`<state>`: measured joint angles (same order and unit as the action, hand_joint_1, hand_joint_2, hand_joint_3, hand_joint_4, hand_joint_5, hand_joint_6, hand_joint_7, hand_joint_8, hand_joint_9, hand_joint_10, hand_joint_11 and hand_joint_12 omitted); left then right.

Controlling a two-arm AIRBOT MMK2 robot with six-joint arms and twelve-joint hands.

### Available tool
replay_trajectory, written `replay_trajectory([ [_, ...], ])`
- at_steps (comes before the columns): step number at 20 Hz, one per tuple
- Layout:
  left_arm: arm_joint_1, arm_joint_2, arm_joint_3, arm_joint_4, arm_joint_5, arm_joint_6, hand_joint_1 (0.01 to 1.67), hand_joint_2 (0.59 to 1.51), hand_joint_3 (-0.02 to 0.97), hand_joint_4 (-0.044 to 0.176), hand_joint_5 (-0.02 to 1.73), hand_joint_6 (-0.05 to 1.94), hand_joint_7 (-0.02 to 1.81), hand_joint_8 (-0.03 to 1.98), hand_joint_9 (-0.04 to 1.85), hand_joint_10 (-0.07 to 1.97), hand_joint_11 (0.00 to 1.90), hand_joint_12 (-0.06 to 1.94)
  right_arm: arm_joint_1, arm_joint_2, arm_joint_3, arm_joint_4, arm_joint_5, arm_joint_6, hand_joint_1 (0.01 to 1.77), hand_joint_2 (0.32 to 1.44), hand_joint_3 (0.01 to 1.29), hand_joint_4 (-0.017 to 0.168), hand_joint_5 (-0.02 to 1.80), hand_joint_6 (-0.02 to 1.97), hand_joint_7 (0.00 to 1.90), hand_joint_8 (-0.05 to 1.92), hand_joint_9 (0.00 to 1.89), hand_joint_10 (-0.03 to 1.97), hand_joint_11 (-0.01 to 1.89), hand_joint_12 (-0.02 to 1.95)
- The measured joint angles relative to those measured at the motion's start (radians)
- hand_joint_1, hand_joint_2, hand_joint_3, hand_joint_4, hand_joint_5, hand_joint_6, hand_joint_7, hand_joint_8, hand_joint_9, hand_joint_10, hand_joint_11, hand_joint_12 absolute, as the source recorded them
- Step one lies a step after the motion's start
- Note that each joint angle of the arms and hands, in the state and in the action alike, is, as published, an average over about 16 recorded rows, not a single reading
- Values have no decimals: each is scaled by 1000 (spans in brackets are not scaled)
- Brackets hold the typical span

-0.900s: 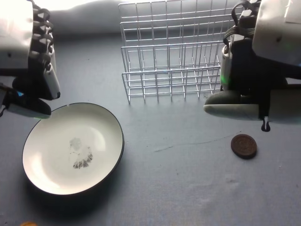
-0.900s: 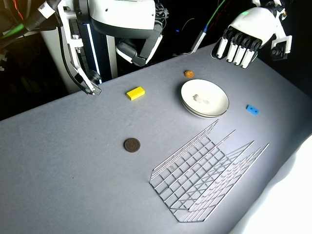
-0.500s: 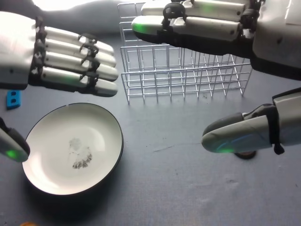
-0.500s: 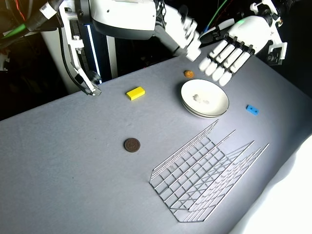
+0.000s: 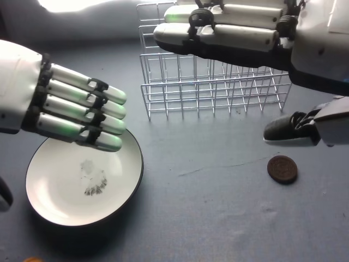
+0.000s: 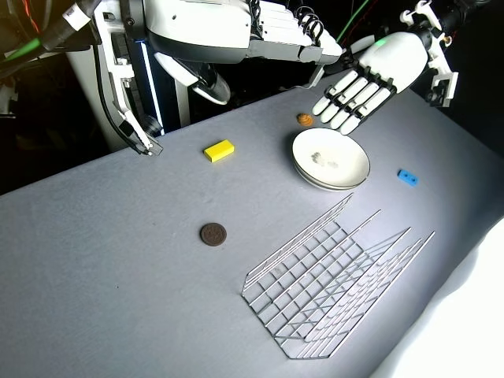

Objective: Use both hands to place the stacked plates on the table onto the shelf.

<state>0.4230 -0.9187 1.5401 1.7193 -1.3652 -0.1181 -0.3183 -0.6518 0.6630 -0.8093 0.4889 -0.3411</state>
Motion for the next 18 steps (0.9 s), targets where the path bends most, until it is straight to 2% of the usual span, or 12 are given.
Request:
replay_trajectory([
  [3, 37, -11, 22, 13, -23, 32, 19, 1051, 47, -6, 15, -12, 19, -10, 18, 4, 16, -14, -2, 0, 0, -7, 0, 0, 1175, 944, 13, -1, 21, 19, 20, 11, 18, 8, 12, -8],
  [5, 71, -22, 40, 17, -35, 53, 19, 1058, 47, -6, 17, -12, 18, -10, 18, 4, 16, -14, -4, 0, 0, -11, 0, 0, 1236, 954, 13, -1, 21, 19, 20, 12, 18, 8, 13, -8],
  [11, 194, -58, 110, -1, -52, 116, 20, 1065, 43, -6, 21, -13, 17, -10, 17, 5, 16, -14, -9, 0, 0, -20, 0, 1, 1255, 992, 13, -1, 20, 19, 21, 12, 16, 8, 18, -8],
  [18, 315, -114, 218, -34, -51, 159, 21, 1068, 37, -6, 22, -12, 16, -10, 15, 5, 16, -14, -14, 0, -1, -28, 1, 1, 1237, 1021, 13, -1, 20, 19, 21, 11, 16, 8, 22, -8],
])
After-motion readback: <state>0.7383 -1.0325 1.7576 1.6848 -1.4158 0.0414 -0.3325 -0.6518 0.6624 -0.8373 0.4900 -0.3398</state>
